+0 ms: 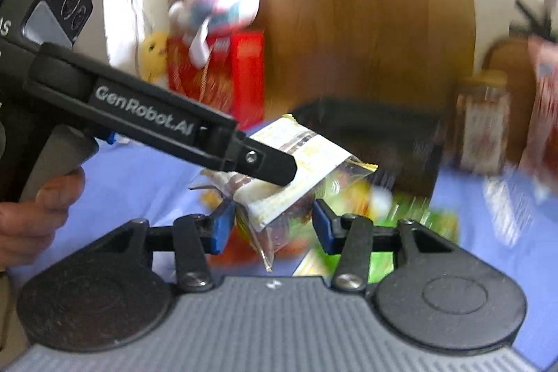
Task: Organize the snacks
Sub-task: 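Carry the pastry bag into the black tin box and open left tool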
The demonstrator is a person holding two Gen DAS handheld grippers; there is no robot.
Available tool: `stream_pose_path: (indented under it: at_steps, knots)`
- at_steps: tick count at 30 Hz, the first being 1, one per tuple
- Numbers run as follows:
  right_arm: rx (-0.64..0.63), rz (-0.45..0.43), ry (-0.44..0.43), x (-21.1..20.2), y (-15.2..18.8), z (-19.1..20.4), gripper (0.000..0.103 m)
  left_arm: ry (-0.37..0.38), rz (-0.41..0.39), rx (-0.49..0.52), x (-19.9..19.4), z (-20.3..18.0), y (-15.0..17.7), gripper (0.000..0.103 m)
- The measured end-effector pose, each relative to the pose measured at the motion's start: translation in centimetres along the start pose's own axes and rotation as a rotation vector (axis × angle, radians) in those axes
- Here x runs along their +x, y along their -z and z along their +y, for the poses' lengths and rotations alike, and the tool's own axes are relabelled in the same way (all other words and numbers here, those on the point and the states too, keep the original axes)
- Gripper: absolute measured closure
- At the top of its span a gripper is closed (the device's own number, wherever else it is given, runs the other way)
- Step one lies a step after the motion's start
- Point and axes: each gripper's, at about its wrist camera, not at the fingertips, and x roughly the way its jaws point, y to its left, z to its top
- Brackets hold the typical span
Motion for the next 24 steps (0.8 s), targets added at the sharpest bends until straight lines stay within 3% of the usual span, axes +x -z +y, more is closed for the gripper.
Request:
stream_pose_path:
  at_steps: [3, 7, 10, 12, 15, 18, 21, 22, 24]
  knots:
    - [0.024, -0.011, 0.024, 3.3, -3.1, -2.9, 0.051, -0.011, -0.030, -0.006, 3.2, 0.9, -3.8, 0.049]
    - [0.128, 0.058, 0.026, 8.3, -5.7, -7.3, 0.052, -0.002, 0.033, -0.084, 9.0, 3.1, -7.5, 0.049]
    - [0.173, 0.102, 0.034, 10.7, -6.5, -9.2, 0.052, 0.016, 0.088, -0.157, 12.7, 4.9, -8.4, 0.049]
    - [0.142, 0.088, 0.087, 11.4, -6.5, -9.4, 0.052, 0.009, 0.104, -0.181, 14.0, 5.3, -8.2, 0.048]
    - [0.134, 0.049, 0.127, 9.6, -5.3, -9.0, 0.051, 0.000, 0.095, -0.187, 13.6, 5.3, -7.5, 0.047]
    - [0.204, 0.018, 0.106, 7.0, -3.8, -9.6, 0.051, 0.014, 0.049, -0.167, 10.9, 5.1, -6.5, 0.047]
    - [0.339, 0.047, 0.041, 5.2, -1.3, -10.9, 0.053, 0.023, 0.038, -0.162, 8.1, 4.9, -4.9, 0.044]
    - [0.371, 0.060, 0.028, 4.7, -0.4, -10.9, 0.054, 0.033, 0.043, -0.168, 7.3, 5.0, -4.1, 0.044]
    - [0.406, 0.093, 0.002, 4.2, 1.4, -10.7, 0.068, 0.042, 0.065, -0.198, 6.1, 5.2, -2.7, 0.044]
